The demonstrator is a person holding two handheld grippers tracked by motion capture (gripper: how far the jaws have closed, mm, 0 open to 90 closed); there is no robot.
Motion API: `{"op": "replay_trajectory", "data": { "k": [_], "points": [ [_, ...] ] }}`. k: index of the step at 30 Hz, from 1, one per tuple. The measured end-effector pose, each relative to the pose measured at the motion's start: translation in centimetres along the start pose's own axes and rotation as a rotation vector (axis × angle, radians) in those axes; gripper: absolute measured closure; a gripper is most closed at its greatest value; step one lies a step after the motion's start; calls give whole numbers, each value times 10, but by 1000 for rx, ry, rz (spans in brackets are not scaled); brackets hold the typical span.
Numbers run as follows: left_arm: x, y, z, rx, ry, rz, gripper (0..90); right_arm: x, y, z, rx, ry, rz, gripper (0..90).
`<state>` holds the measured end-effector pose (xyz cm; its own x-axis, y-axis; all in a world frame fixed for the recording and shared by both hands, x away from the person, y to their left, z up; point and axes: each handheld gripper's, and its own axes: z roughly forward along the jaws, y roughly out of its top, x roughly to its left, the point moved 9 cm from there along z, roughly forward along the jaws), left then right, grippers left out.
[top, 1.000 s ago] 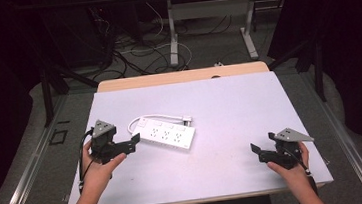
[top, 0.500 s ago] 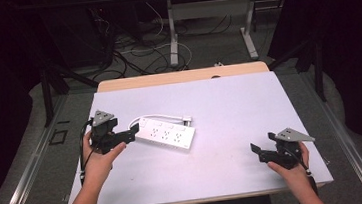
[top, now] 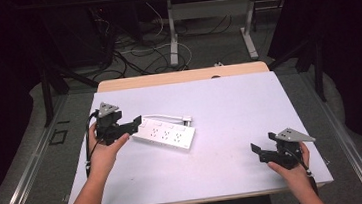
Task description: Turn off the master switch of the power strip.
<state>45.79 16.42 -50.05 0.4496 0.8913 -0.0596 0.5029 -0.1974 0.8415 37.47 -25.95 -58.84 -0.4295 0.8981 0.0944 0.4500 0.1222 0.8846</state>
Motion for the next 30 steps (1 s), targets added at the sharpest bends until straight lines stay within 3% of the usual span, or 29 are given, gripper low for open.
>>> {"op": "replay_trajectory", "data": {
  "k": [7, 27, 30],
  "points": [
    [0, 4, 10, 3, 9, 9, 237, -1, 0, 0, -3, 0, -4, 176],
    [2, 2, 40, 74, -24, -81, 344, -2, -1, 1, -1, 2, -2, 176],
    [4, 1, 44, 86, -11, -91, 372, -2, -1, 2, 1, 4, -8, 176]
  ]
}}
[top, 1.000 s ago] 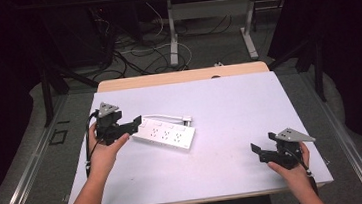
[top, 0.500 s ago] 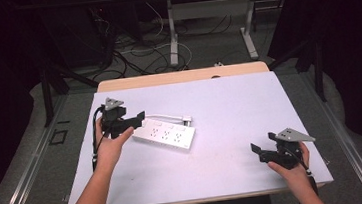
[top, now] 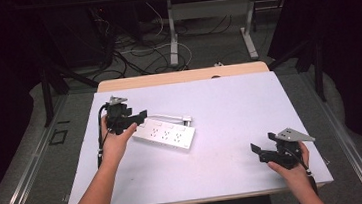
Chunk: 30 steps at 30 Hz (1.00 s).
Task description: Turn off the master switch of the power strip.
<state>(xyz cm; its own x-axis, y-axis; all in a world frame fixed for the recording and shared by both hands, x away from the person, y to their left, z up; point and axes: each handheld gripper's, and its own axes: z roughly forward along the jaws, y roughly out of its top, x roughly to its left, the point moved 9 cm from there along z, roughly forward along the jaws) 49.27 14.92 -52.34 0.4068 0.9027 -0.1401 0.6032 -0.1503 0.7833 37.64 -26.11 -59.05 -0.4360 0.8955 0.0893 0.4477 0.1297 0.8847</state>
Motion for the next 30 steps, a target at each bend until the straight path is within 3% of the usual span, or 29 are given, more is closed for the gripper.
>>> {"op": "replay_trajectory", "data": {
  "k": [7, 15, 18, 20, 27, 30],
  "points": [
    [5, -2, 8, 32, -13, -57, 433, 0, -1, 1, 3, 4, 2, 176],
    [17, -5, 13, 55, -1, -90, 511, 0, -1, 1, 6, 5, 6, 176],
    [20, -7, 14, 86, -2, -98, 543, 0, -2, 2, 8, 4, 6, 176],
    [21, -8, 17, 75, 9, -111, 559, 0, -2, 2, 11, 5, 6, 176],
    [23, -12, 23, 119, 22, -101, 638, 0, -3, 2, 12, 8, 2, 176],
    [23, -13, 27, 113, 37, -101, 669, -2, -4, 2, 22, 2, -3, 176]
  ]
}}
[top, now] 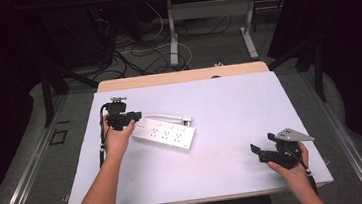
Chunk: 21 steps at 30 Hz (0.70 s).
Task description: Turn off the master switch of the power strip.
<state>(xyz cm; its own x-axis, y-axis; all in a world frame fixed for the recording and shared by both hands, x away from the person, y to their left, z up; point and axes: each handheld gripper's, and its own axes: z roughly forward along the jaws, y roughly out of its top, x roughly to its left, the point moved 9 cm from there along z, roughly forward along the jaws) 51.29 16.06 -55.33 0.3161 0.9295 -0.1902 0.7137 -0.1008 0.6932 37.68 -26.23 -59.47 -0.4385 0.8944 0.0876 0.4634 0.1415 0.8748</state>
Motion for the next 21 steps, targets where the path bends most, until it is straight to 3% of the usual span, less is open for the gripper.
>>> {"op": "replay_trajectory", "data": {
  "k": [11, 18, 21],
  "points": [
    [2, -8, 10, 58, 32, 15, 798, 0, -1, 1, 4, 5, 20, 176],
    [6, -12, 15, 78, 54, 10, 864, 0, -1, 2, 0, 14, 22, 176],
    [7, -13, 18, 76, 45, -12, 894, 0, -2, 1, 4, 11, 21, 176]
  ]
}}
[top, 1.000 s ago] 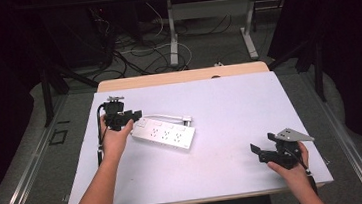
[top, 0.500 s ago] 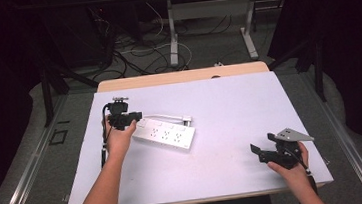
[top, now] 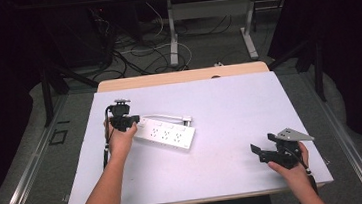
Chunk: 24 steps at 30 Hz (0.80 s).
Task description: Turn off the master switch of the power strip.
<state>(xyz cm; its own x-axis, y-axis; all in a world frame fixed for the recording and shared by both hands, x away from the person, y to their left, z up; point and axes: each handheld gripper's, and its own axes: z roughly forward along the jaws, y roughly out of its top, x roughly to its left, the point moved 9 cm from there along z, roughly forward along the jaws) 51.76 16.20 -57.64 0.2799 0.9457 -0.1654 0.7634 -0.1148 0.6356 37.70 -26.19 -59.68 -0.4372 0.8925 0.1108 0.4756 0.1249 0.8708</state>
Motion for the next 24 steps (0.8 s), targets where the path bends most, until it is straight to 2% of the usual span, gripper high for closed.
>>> {"op": "replay_trajectory", "data": {
  "k": [1, 3, 4, 5, 6, 8, 9, 10, 16, 18, 22, 23, 24],
  "points": [
    [1, -1, 0, 12, -2, -4, 900, 0, 0, 1, -7, -1, 1, 176],
    [2, 0, 3, 6, 6, -9, 900, 0, 1, 1, -8, -1, 0, 176],
    [2, -1, 4, 23, 4, -6, 900, 0, 0, 1, -4, 4, 0, 176],
    [2, -1, 6, 10, 11, -7, 900, 0, 0, 1, -4, 5, -2, 176],
    [1, -2, 6, 30, 10, -6, 900, 0, 0, 1, -3, 5, -2, 175],
    [1, -2, 9, 11, 20, -10, 900, 0, 0, 1, -2, 3, -2, 176],
    [1, -3, 9, 26, 18, -5, 900, 0, 0, 1, -1, 4, -1, 176],
    [0, -2, 11, 14, 21, -9, 900, 0, 0, 1, -1, 3, -1, 176],
    [-2, -4, 17, 20, 26, -2, 900, -1, 0, 1, -2, 3, -3, 176],
    [-3, -6, 17, 41, 20, -8, 900, 0, 0, 1, -4, 4, 1, 176],
    [-2, -6, 20, 26, 23, -14, 900, 0, 0, 1, -4, 5, -2, 178],
    [-2, -7, 19, 37, 16, -14, 900, 0, 0, 1, -7, 2, -3, 180],
    [-1, -7, 21, 18, 20, -21, 900, 0, 0, 1, -6, 5, -8, 181]
  ]
}}
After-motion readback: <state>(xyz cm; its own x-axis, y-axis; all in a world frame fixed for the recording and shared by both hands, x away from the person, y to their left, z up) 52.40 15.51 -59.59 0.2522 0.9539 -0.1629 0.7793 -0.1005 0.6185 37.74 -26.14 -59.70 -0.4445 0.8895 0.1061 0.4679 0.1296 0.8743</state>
